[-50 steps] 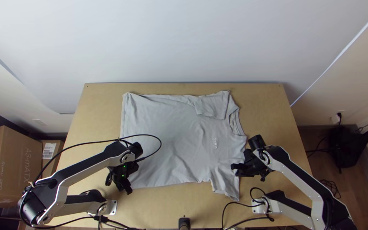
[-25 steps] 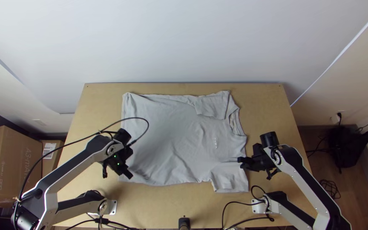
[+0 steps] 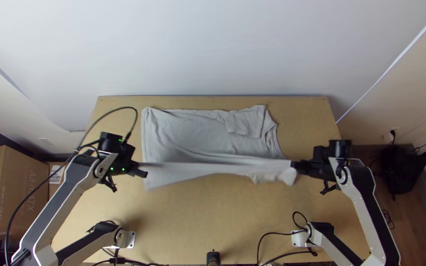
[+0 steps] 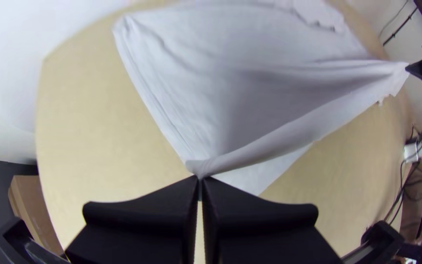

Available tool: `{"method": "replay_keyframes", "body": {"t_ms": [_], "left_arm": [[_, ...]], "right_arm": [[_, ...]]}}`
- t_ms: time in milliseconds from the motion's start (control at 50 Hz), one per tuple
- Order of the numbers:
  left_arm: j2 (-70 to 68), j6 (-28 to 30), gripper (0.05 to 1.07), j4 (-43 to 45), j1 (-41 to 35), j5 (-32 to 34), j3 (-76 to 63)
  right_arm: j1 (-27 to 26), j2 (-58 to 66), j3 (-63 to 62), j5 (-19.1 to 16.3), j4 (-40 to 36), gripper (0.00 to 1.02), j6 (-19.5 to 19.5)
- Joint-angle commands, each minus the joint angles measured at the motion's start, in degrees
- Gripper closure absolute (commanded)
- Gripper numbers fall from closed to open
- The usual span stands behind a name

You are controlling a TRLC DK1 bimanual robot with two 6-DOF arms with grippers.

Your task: Fold the t-shirt

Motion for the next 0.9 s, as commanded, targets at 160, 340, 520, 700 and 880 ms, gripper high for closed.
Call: {"method": "replay_keyframes", "body": {"t_ms": [160,340,520,700,880], "left_arm": [[-2.5,-1.9,1.05,6.6,4.1,-3.5,13.7],[-1.3,-1.7,1.05,14.2,5.5,-8.4,20.8],[0.6,-2.6,1.05,21.2,8.0,-8.6,26.9],[1.8,-6.1,1.05,29.1,9.4,-8.6,32.4],[3.8,-6.4,1.05,35.5,9.5,-10.6,36.5]], "right_arm": [[-1.0,1.8,9.8,2.7,9.4,1.00,0.2],[-0.9,7.0,18.4,4.1,13.0,1.00,2.3],[-0.4,12.3,29.0,6.9,18.9,1.00,5.2],[2.4,16.7,40.0,13.9,27.5,1.00,6.0],[5.9,20.3,50.3,20.1,33.6,1.00,4.5]]}}
